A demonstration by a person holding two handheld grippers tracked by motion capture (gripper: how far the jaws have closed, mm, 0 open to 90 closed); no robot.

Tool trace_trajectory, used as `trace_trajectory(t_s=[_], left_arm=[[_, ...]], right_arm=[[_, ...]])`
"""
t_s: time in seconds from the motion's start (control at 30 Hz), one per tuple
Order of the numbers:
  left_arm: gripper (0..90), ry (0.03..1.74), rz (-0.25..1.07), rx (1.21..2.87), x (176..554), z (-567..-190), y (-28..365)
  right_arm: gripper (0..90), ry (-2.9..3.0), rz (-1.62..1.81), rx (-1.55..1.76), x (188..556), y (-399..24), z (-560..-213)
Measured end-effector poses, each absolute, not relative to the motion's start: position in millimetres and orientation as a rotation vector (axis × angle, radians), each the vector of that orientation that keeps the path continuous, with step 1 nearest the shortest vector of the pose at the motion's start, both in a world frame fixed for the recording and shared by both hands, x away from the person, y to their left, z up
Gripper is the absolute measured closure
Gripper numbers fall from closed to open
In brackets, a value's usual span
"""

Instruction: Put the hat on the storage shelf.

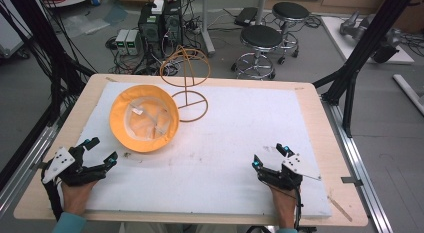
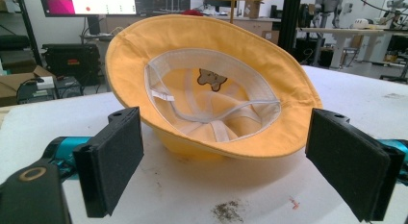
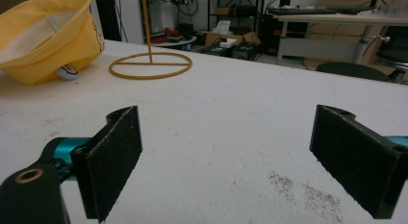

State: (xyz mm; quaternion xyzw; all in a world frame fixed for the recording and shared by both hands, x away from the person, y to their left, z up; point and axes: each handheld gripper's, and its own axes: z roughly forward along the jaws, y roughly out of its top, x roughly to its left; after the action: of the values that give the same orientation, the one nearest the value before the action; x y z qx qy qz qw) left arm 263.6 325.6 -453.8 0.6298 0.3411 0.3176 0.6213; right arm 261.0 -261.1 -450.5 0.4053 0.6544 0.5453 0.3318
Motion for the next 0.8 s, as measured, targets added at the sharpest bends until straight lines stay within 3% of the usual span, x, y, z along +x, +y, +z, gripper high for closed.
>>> trace_trajectory(t_s=[0.8], left_arm=[[13.4,0.796,0.721,1.433,264.2,-453.7,326.9]], right_arm=[[10.0,1.714,1.426,1.050,261.4,-261.0,-450.5]])
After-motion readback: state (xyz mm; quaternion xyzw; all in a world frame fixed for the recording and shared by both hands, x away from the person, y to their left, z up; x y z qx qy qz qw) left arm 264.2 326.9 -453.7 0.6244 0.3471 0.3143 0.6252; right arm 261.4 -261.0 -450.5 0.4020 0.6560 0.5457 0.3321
